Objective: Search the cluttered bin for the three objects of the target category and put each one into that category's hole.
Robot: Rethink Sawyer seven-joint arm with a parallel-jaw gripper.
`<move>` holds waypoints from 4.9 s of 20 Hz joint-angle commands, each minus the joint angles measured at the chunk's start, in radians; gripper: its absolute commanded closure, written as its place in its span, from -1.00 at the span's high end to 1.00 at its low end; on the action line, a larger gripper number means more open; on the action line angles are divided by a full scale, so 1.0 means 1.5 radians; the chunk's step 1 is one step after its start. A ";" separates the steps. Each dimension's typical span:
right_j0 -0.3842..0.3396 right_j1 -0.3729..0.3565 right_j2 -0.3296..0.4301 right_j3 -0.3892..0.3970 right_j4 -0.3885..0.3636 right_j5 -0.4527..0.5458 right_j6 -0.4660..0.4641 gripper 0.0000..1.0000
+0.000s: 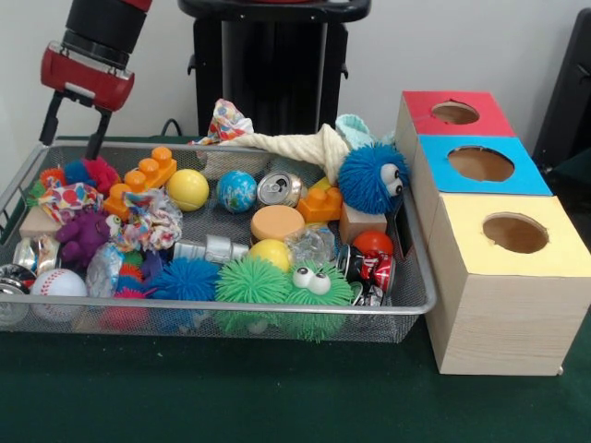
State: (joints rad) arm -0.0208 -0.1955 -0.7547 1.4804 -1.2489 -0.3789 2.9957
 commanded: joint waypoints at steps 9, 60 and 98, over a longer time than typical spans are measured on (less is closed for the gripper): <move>0.036 0.021 0.107 -0.073 -0.172 -0.040 0.337 1.00; -0.099 0.176 0.098 -0.095 0.232 -0.156 -0.329 1.00; 0.048 -0.088 0.242 0.080 -0.102 -0.182 0.365 -1.00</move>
State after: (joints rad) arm 0.0539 -0.2912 -0.5933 1.5521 -1.3840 -0.5735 3.2675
